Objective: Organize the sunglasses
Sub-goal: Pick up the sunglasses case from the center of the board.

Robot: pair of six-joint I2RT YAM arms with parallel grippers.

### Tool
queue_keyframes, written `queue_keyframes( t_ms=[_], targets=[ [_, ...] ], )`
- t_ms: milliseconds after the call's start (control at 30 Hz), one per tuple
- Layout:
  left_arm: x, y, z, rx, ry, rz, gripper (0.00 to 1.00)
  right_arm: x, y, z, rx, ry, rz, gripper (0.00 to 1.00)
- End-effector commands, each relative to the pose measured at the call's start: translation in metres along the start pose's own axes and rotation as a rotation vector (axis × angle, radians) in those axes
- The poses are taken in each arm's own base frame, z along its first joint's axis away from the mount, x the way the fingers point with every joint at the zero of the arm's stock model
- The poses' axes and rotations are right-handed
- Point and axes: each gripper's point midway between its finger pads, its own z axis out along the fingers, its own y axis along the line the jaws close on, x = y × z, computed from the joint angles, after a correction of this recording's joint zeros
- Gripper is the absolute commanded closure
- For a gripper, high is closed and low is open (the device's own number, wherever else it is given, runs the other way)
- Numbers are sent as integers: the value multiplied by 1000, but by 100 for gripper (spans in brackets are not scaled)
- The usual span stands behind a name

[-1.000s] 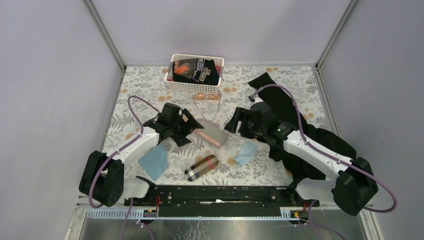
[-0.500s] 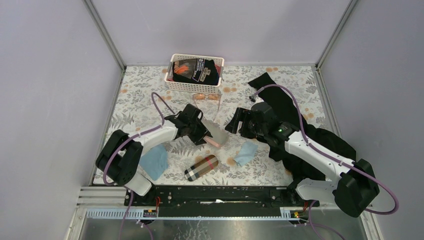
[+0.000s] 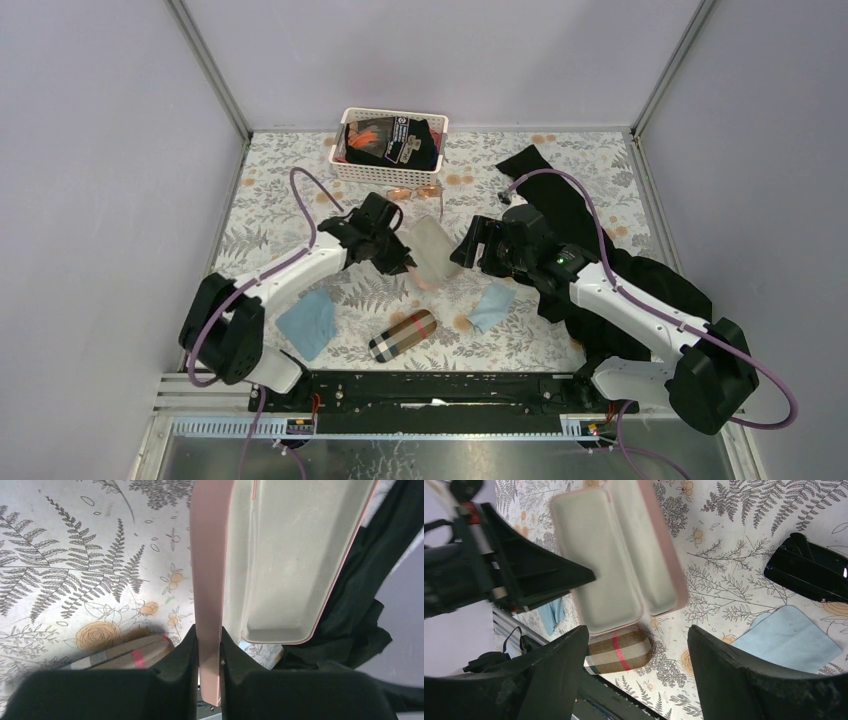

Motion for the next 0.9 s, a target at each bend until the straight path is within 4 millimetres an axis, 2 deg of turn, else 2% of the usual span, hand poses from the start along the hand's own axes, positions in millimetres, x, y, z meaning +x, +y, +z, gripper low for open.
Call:
queue_keyframes(
  t_ms=[0,67,133,200,300,400,533,733,867],
  targets=[
    [-13,-16,-43,48,-74,144,100,-14,16,-8,-39,-39,-31,20],
    [-26,-10,-57,23,-127,237,100,-15,16,-8,-36,-42,-37,20],
    [-48,-1,-69,-22,-194,361,100,-16,15,-8,-33,-47,-47,20],
    [-65,10,-79,-58,-204,541,99,-18,13,-10,-24,-56,-54,20],
    [-88,36,-87,-199,-187,727,98,-18,7,-11,-6,-72,-60,20],
    [-108,51,-88,-294,-182,768,100,-15,4,-12,1,-68,-67,20],
    [-112,48,-73,-232,-117,787,100,-10,0,-14,5,-60,-76,19],
    [-130,53,-36,-249,-31,735,100,2,-4,-14,-1,-10,-85,19],
    [-142,63,-21,-321,-37,713,100,14,-13,-13,6,16,-71,19]
  ],
)
